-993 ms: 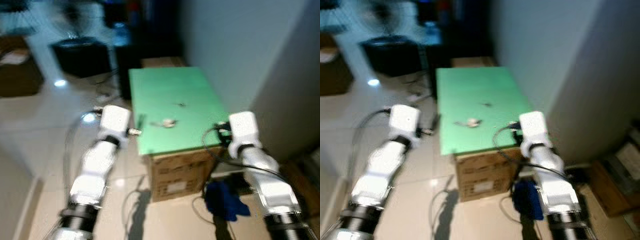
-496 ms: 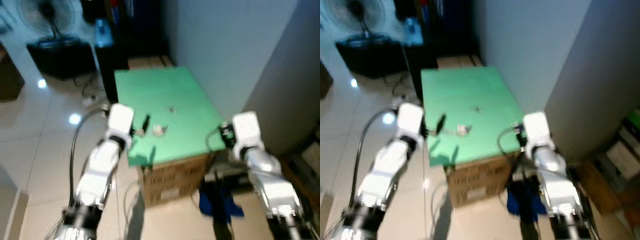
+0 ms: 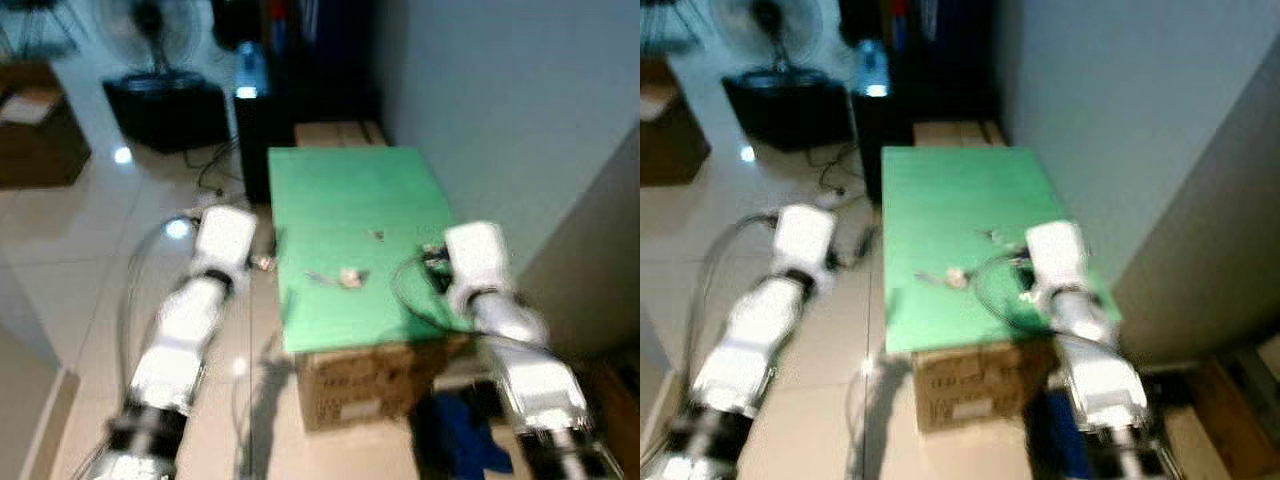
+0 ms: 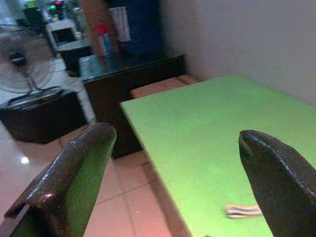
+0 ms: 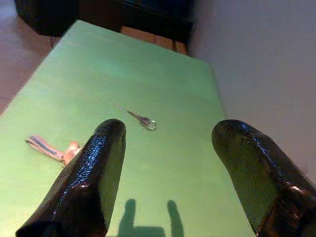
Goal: Hang keys on a hook
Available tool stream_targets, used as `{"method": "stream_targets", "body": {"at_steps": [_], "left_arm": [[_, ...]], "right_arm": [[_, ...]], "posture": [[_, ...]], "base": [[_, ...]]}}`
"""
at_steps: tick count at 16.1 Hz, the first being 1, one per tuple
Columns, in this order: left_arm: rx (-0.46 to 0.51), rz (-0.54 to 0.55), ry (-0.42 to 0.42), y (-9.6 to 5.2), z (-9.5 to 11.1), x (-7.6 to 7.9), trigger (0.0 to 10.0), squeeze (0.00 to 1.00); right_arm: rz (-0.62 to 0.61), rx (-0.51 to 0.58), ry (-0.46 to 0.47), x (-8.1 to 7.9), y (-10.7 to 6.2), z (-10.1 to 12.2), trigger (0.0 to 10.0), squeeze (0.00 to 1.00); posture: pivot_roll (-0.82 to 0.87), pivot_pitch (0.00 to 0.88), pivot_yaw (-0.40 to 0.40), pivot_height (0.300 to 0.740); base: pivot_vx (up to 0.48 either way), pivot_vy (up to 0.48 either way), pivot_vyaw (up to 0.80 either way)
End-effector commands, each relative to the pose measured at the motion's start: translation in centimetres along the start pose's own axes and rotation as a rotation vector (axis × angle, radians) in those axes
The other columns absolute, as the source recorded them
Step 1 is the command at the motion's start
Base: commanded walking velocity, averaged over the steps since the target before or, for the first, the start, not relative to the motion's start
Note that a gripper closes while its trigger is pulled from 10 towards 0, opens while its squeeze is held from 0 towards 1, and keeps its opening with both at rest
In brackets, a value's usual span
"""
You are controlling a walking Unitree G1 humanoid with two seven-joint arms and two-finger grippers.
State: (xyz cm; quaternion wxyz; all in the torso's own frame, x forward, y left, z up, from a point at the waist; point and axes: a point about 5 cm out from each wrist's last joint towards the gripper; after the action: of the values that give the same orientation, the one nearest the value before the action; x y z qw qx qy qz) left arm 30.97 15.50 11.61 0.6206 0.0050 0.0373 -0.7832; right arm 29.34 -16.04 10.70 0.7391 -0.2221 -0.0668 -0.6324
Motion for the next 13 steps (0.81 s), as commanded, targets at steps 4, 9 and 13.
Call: {"method": "stream_targets", "body": {"at_steps": [4,9,13], "left_arm": [[0.019,-0.036,-0.003,0.27,0.39,1.32,10.0,0.0],[0.015,-0.039,-0.006,0.2,0.31,1.31,10.0,0.0],[0.01,-0.046,-0.004,0.49,0.38,1.31,10.0,0.0]], "right_arm": [[-0.026,-0.013,-0.017,1.27,-0.31,-0.43,10.0,0.0],[-0.02,-0.021,0.002,1.17,-0.28,-0.48,10.0,0.0],[-0.019,-0.031,0.032,1.1,-0.14,-0.54,10.0,0.0]], "posture": [[-0.14,0.0,-0.021,0.74],[-0.14,0.0,-0.014,0.74],[-0.15,0.0,-0.005,0.74]], "base": [[0.304,0.0,0.0],[0.304,0.0,0.0],[0.305,0.0,-0.4]]}}
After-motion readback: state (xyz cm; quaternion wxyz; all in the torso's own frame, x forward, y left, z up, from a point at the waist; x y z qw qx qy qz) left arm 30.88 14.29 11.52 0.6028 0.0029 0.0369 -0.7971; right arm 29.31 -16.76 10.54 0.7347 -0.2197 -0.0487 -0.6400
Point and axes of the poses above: a point about 5 cm out from each wrist's last joint towards the gripper, its own y axis pointing out of the wrist towards the gripper, its own z axis along the axis of the wrist's last joint, x = y × z, and after that the axes turned 8 degrees about -y, right-handed
